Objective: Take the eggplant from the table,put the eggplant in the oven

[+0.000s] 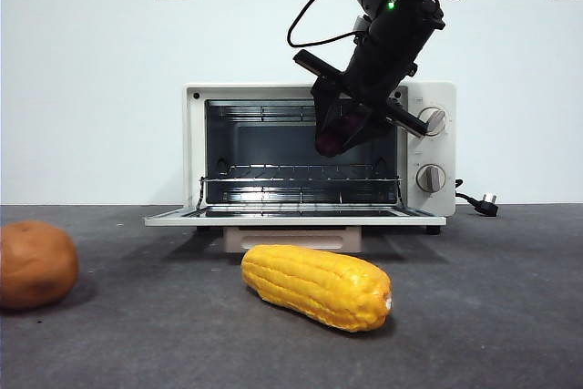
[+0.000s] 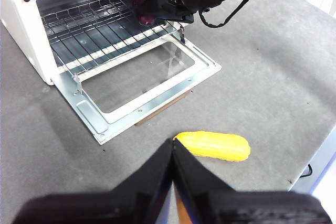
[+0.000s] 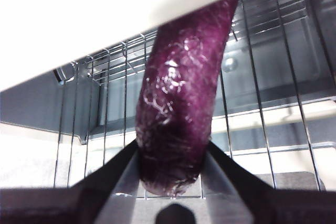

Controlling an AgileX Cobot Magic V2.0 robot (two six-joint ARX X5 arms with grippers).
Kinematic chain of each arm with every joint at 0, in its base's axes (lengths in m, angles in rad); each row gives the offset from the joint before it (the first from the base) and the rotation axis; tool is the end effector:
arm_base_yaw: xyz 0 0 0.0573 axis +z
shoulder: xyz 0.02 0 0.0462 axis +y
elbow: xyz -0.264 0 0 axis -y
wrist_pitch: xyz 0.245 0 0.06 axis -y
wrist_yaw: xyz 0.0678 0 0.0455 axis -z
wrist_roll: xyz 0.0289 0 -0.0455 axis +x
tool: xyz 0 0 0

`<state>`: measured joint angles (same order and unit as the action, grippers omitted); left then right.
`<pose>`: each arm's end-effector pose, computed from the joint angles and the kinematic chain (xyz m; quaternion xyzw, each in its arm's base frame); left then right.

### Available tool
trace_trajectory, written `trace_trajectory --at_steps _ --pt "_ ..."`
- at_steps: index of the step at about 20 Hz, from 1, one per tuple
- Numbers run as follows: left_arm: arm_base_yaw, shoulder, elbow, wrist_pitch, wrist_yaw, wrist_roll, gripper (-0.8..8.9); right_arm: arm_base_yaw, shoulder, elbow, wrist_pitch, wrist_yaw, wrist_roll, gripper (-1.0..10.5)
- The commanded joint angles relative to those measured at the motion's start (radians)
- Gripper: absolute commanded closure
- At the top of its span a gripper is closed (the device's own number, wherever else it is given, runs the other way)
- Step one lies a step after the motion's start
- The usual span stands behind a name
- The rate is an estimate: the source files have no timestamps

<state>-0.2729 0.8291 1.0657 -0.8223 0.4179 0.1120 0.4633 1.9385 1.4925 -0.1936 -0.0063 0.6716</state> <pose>0.1358 -0.0502 0.3618 0.0295 0.2693 -0.3398 0.9006 0.3930 0.1965 0.2406 0.2370 0.3619 0.1076 0.8952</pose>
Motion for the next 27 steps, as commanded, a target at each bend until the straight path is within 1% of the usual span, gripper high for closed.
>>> trace_trajectory --at_steps 1,14,19,21,24,27 --pt "-0.004 -0.002 -0.006 0.000 0.001 0.003 8.19 0.002 0.017 0.004 0.008 0.008 -0.007 6.3" --pt "-0.004 0.000 -0.006 -0.004 0.000 0.004 8.19 0.002 0.019 0.004 0.013 0.014 -0.010 6.3" --pt "-0.004 0.005 -0.006 -0.005 0.000 0.004 8.19 0.002 0.011 0.005 -0.027 0.014 -0.014 6.3" --pt "-0.004 0.009 -0.006 -0.006 -0.002 0.015 8.19 0.002 -0.014 0.005 -0.056 0.015 -0.048 6.3" --pt "-0.004 0.019 -0.006 -0.003 -0.031 0.020 8.19 0.002 -0.091 0.005 -0.097 0.010 -0.107 6.3" --pt "-0.004 0.025 -0.006 0.002 -0.030 0.020 8.19 0.002 -0.194 0.005 -0.176 0.010 -0.185 6.3"
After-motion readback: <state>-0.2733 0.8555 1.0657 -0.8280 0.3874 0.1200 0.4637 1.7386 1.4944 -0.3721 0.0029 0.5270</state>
